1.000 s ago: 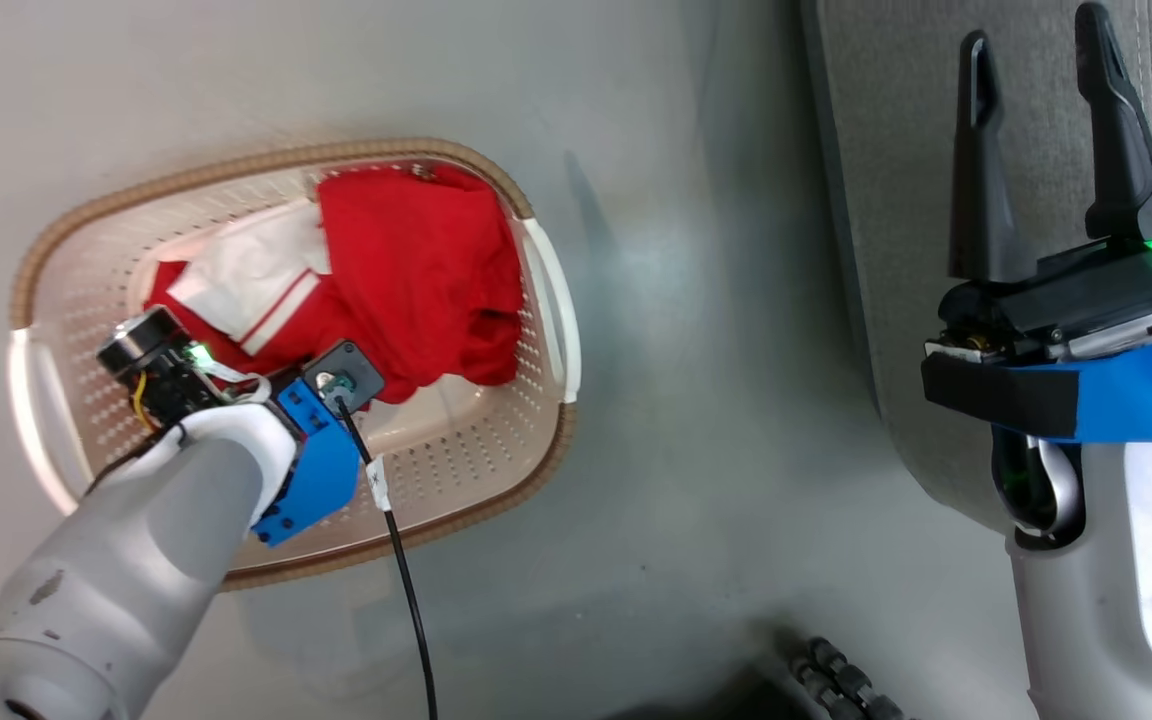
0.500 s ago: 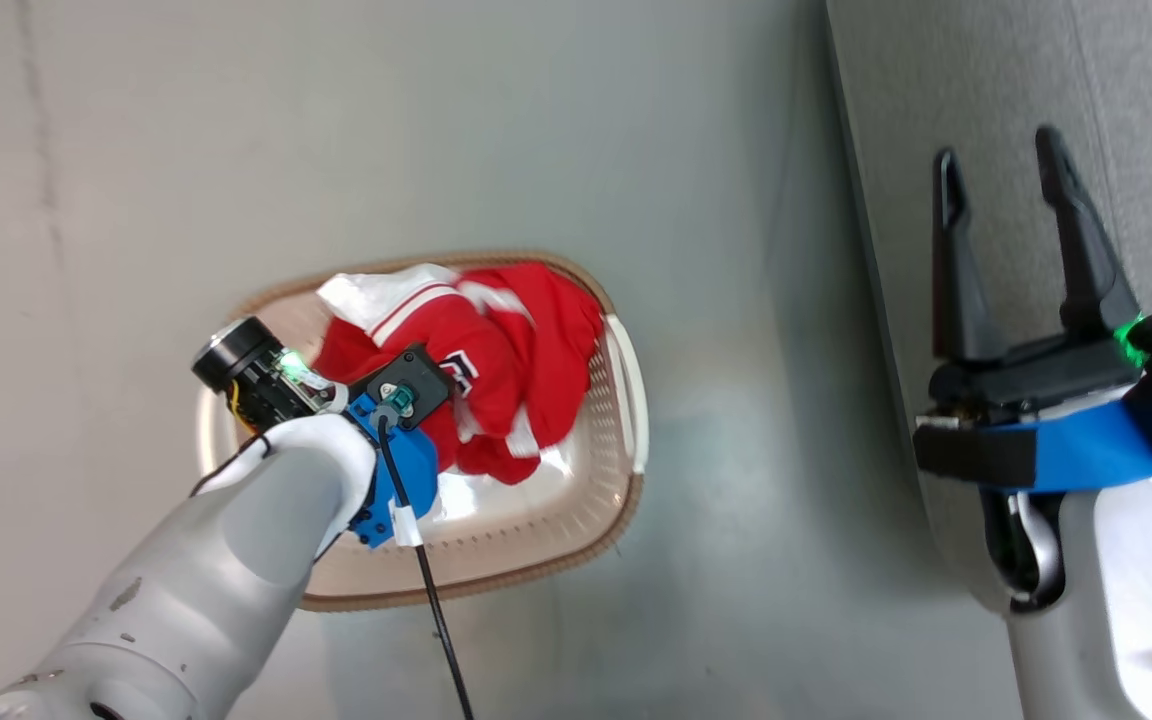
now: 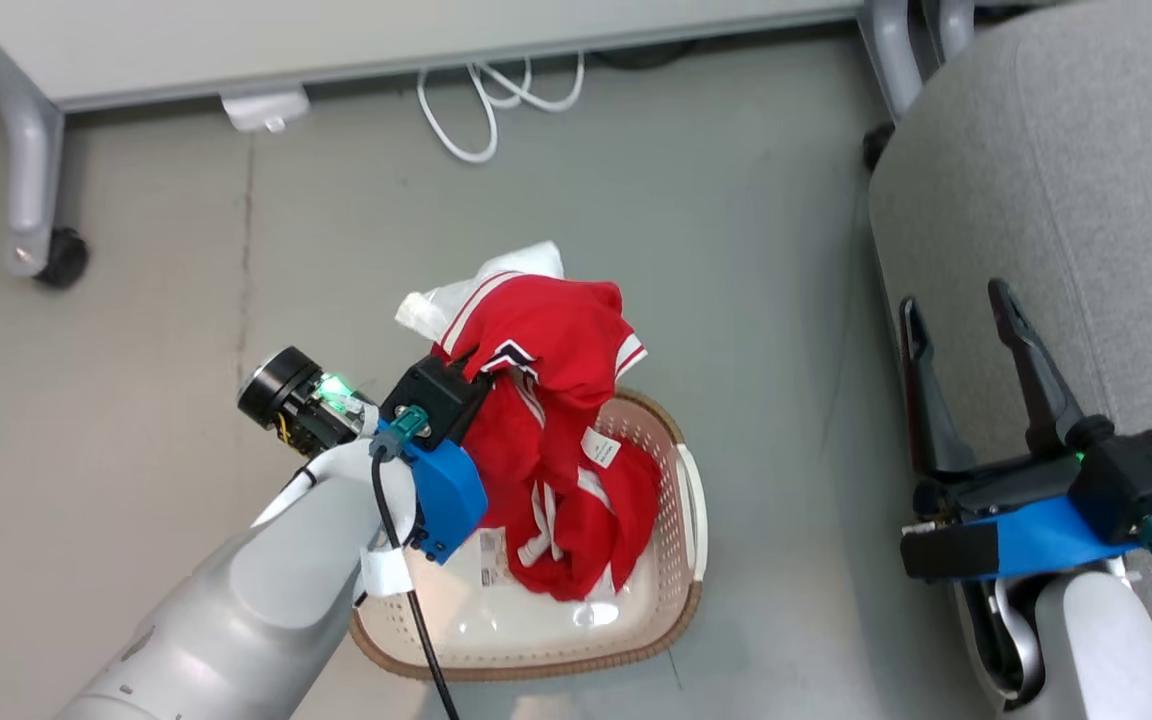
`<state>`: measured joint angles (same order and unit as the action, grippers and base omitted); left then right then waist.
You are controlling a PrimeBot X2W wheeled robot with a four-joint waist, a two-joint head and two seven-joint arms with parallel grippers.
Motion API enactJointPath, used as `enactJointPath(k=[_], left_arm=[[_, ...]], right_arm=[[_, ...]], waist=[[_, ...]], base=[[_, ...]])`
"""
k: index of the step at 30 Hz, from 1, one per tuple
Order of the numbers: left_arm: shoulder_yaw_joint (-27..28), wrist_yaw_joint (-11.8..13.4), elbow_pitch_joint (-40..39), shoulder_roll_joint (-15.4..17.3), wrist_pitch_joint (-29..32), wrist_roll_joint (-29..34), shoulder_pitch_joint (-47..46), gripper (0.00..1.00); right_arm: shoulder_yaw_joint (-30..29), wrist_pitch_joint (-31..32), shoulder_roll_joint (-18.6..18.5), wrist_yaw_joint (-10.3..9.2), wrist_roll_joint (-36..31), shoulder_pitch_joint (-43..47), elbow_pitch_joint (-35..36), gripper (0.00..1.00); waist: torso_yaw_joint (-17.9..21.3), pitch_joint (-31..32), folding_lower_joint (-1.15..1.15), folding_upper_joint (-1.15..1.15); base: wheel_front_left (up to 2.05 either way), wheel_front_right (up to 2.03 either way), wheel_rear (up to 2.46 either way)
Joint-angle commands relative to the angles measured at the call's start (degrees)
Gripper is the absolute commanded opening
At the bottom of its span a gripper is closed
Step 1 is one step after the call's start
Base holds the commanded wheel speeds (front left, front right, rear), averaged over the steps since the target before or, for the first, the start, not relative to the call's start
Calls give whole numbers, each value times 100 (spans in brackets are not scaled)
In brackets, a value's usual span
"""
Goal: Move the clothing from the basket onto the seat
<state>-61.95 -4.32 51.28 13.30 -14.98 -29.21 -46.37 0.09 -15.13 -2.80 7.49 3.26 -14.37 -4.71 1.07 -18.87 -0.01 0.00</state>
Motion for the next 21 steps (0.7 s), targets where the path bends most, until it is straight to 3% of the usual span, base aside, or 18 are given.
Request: enactJointPath(k=[1, 21], left_arm=[[106, 49, -166, 5, -28, 12, 90, 0], [1261, 332, -1989, -51, -29, 64, 1266, 0]], right_arm=[[-5, -4, -16, 1, 43, 133, -26, 100], [42, -4, -15, 1, 130, 1198, -218, 100]], waist=[[-152, 371, 1, 0], [-278, 1744, 1, 0]], base=[[0, 0, 0], [0, 0, 0]])
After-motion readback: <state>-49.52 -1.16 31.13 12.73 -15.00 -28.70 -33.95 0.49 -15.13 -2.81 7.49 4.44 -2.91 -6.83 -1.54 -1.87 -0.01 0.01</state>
